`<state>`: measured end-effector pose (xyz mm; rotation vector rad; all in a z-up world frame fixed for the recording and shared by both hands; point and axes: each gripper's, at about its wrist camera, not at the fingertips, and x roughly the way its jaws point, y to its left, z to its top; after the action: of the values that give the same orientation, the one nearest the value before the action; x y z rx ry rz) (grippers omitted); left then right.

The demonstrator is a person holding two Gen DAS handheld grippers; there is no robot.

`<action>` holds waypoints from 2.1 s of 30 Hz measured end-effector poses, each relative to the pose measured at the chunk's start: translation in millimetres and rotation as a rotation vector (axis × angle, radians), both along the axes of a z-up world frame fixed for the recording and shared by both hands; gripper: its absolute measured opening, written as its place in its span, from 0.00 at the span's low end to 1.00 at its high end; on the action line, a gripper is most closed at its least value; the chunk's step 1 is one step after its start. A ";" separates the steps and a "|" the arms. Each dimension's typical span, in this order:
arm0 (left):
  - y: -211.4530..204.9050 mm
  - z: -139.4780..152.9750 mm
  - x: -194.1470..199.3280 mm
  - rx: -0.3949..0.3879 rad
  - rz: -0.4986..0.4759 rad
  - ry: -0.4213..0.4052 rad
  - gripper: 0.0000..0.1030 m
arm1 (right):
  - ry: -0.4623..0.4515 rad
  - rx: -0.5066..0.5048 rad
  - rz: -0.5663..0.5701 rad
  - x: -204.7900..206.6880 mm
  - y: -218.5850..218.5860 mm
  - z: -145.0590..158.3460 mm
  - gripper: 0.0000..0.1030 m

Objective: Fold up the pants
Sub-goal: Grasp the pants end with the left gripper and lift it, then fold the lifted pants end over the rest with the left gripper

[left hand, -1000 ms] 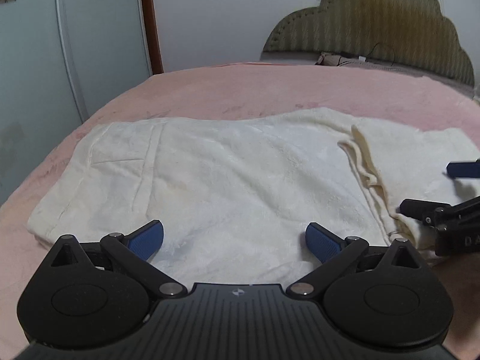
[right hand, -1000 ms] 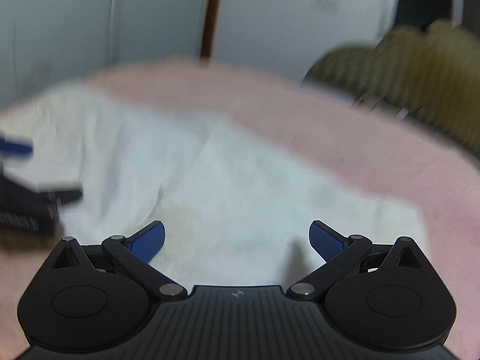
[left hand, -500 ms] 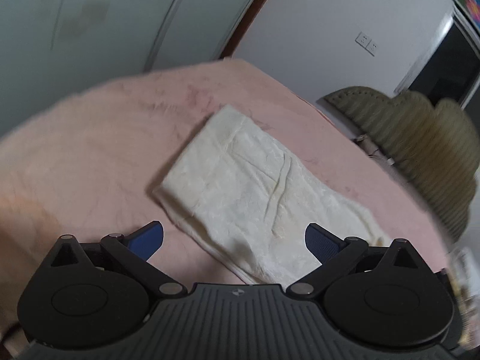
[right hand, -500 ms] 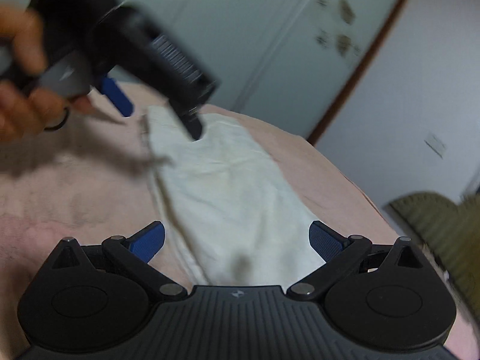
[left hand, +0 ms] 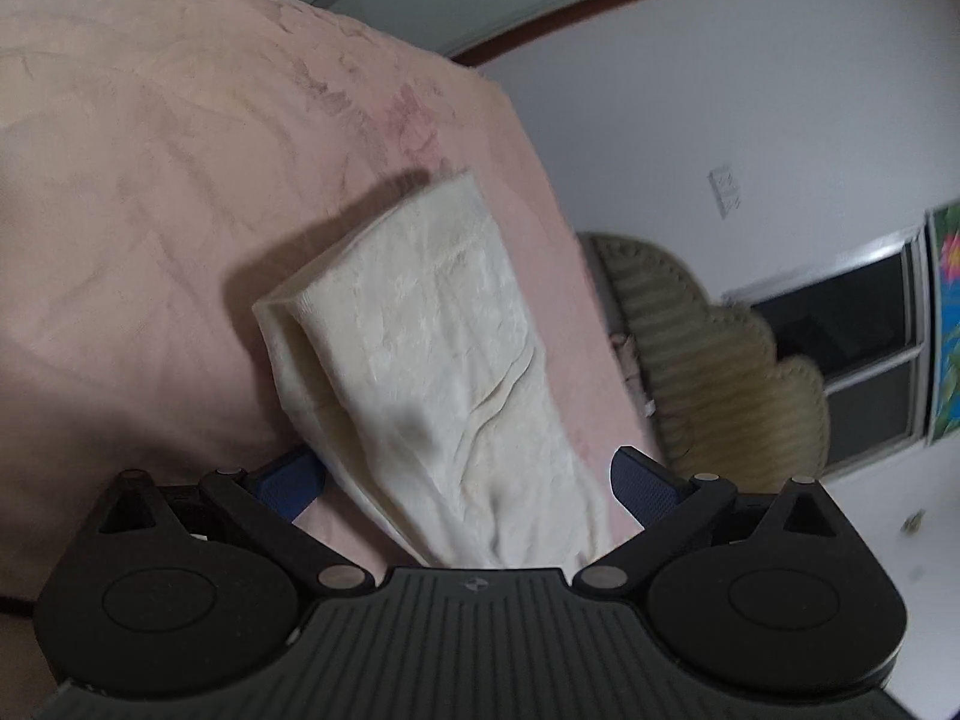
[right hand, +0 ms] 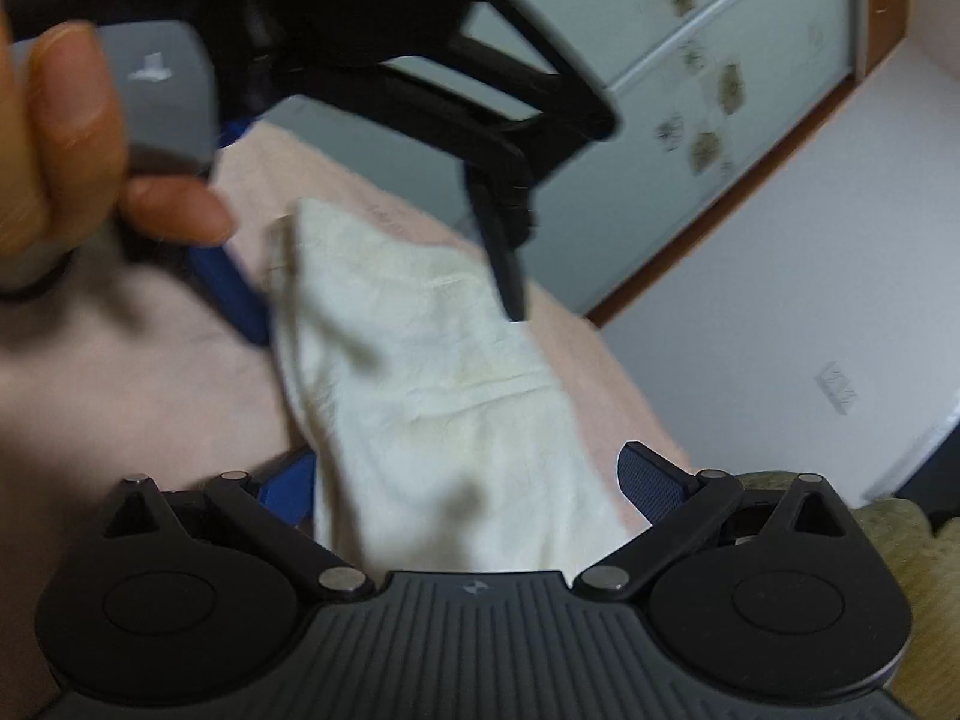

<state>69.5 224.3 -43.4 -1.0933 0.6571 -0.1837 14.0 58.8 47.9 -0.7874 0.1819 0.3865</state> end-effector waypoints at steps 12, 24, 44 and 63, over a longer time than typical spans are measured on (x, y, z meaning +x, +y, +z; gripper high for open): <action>-18.1 1.2 45.0 0.091 0.012 0.023 0.49 | 0.243 0.320 0.072 39.2 -60.2 65.9 1.00; -72.8 55.7 8.1 0.560 0.017 -0.185 0.07 | 0.351 0.312 -0.018 83.3 -58.2 41.3 0.45; -253.0 139.5 -23.9 0.789 -0.265 -0.573 0.11 | 0.445 0.909 -0.125 104.4 -223.0 91.7 0.46; -431.2 62.4 -12.3 0.752 -0.611 -0.468 0.22 | 0.464 0.855 -0.491 41.0 -384.0 34.9 0.47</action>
<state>57.2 -206.9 19.0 -0.0883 0.5433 -0.6391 55.0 -325.2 82.8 0.2089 0.5837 0.1405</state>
